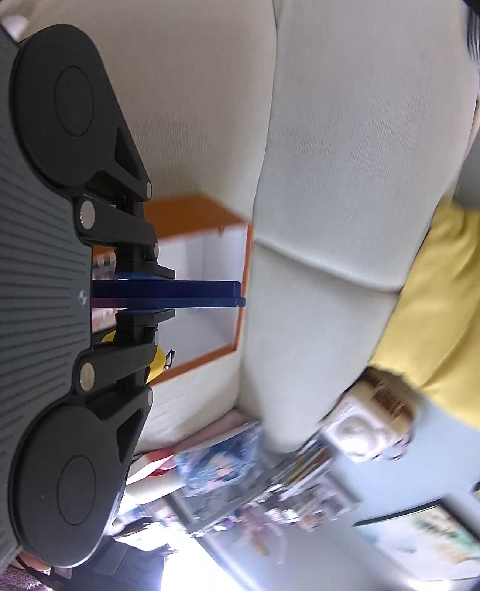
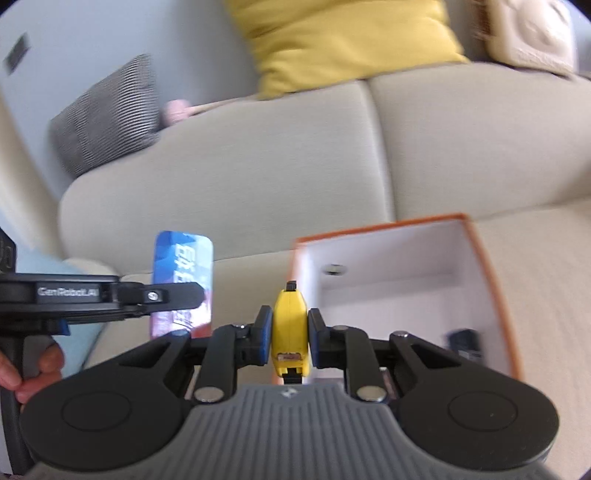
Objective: Organize rigid objects
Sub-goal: 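Lift the tin and tape measure and carry both over the orange box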
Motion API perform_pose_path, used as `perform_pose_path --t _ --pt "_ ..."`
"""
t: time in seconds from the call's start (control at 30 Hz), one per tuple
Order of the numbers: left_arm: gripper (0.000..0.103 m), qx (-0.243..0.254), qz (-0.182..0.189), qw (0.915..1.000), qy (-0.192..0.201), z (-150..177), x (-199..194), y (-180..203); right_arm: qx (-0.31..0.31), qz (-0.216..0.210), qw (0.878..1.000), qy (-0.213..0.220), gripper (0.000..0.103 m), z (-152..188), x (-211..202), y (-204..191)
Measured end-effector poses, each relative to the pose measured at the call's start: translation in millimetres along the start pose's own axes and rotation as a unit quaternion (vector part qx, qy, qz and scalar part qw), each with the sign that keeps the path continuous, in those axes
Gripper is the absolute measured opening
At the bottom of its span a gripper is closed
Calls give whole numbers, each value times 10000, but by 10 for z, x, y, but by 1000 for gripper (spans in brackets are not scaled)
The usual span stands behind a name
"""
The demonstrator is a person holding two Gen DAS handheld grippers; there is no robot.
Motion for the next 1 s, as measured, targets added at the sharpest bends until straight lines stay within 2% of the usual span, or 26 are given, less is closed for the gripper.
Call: perform_pose_path --t 0.13,0.27,0.43,0.57,0.63,0.7,0.77,0.8,0.9,1.0 --pt "15 266 -30 9987 -426 1 424 215 453 264 9985 -151 20 32 92 446" --pt "15 269 -236 9956 -863 15 842 190 1033 134 9940 -336 20 80 331 753" --pt "15 311 -519 9901 -1267 3 1244 129 1321 28 9902 -460 20 105 654 939" --pt "15 736 -627 9817 -1643 -15 1500 179 1383 188 9891 -468 20 106 839 1053" --pt "15 1201 -671 9716 -1926 -32 1607 203 1315 255 9901 -416 20 89 865 1092" --pt "15 1694 -627 9568 -2278 -35 1700 211 1251 279 9908 -434 20 66 892 1132" --pt "15 2306 -496 9347 -2659 -10 1782 246 1186 271 9917 -428 20 68 898 1149" --pt "15 2626 -520 9208 -2837 14 1819 260 1153 260 9921 -427 20 75 903 1153" --pt "15 3677 -532 8672 -3315 138 1904 309 1060 254 9928 -488 20 94 964 1159" --pt "15 4626 -492 8115 -3536 309 1926 356 929 241 9939 -548 20 113 1024 1141"
Point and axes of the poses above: each gripper's, at about its wrist camera, not at the fingertips, and x roughly the way its jaws point, y to its right, z to its underside, the point moved 3 cm from there along x, roughly the way its jaws point, and after that the axes turned 3 degrees about z, right-handed, at the moved point
